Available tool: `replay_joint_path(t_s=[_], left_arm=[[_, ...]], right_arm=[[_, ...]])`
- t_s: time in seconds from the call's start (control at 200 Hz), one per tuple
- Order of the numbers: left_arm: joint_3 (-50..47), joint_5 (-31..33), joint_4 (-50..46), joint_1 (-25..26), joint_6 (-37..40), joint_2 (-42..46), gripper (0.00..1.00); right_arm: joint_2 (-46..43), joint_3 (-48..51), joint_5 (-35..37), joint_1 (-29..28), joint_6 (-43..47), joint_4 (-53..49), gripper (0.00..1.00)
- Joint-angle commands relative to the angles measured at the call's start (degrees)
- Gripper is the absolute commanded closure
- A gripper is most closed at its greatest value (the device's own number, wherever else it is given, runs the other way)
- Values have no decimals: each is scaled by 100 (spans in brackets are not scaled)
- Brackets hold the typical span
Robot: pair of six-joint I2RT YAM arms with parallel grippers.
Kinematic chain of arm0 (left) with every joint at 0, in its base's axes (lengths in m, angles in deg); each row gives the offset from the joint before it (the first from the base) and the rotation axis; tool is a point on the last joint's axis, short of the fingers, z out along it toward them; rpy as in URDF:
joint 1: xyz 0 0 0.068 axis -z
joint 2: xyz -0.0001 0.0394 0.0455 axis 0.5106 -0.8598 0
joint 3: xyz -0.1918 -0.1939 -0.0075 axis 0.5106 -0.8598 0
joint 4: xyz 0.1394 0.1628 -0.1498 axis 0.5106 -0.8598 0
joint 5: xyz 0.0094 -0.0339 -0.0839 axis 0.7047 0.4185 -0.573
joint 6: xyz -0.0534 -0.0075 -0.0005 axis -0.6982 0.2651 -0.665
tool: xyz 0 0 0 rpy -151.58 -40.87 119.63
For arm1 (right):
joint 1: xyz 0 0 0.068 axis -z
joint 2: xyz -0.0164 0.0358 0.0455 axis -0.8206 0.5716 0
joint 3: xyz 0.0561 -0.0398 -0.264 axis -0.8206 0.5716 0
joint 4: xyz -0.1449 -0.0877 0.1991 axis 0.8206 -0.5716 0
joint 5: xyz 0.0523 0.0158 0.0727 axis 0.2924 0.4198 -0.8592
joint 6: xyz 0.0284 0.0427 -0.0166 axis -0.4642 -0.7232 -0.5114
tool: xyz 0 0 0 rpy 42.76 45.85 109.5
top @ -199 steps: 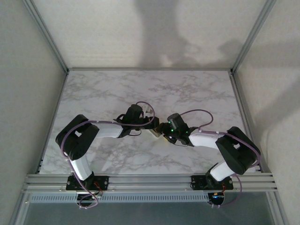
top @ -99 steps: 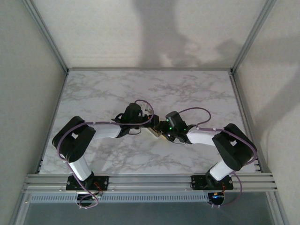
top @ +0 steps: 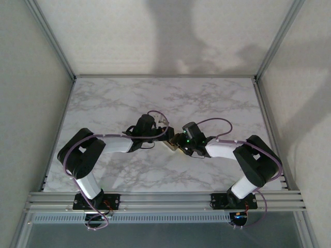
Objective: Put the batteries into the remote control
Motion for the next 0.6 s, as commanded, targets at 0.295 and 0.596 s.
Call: replay_joint_path(t_s=[0.295, 0.596], left_arm=[[-120, 15, 164, -99, -94, 115, 40], [-137, 17, 155, -107, -94, 151, 40]], right_arm=[[473, -162, 146, 35, -19, -254, 48], [585, -199, 180, 34, -32, -540, 51]])
